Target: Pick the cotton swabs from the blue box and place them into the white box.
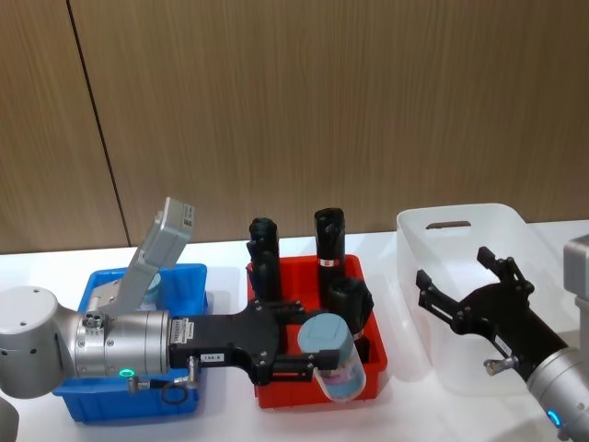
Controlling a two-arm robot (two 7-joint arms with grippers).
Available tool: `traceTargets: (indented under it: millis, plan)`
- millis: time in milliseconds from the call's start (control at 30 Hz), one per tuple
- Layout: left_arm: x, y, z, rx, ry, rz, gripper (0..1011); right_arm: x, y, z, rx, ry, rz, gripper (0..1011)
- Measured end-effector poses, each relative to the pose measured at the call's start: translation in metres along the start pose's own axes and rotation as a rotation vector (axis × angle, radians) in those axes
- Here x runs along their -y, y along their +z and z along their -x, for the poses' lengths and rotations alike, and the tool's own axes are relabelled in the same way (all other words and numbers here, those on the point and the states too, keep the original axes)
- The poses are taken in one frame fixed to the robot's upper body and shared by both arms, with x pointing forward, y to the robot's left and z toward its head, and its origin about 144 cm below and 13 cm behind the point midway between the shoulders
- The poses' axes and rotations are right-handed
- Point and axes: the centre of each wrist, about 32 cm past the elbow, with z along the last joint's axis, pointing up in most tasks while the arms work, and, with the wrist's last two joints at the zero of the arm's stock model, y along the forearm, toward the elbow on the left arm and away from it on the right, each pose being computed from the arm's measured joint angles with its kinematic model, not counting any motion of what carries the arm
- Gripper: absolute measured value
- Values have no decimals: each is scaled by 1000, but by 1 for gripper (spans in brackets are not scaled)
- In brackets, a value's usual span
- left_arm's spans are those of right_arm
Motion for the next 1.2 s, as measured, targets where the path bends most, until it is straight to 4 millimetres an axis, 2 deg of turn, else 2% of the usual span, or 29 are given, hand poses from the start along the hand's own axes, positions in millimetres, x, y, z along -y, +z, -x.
traceTargets:
  millis: [433, 1200]
  plan:
    - [1, 0, -1, 3, -12, 3, 672, 2, 10, -14, 40, 120, 32, 1002]
    - [1, 0, -1, 5, -17, 5, 671, 13, 36, -70, 50, 404, 197, 1002]
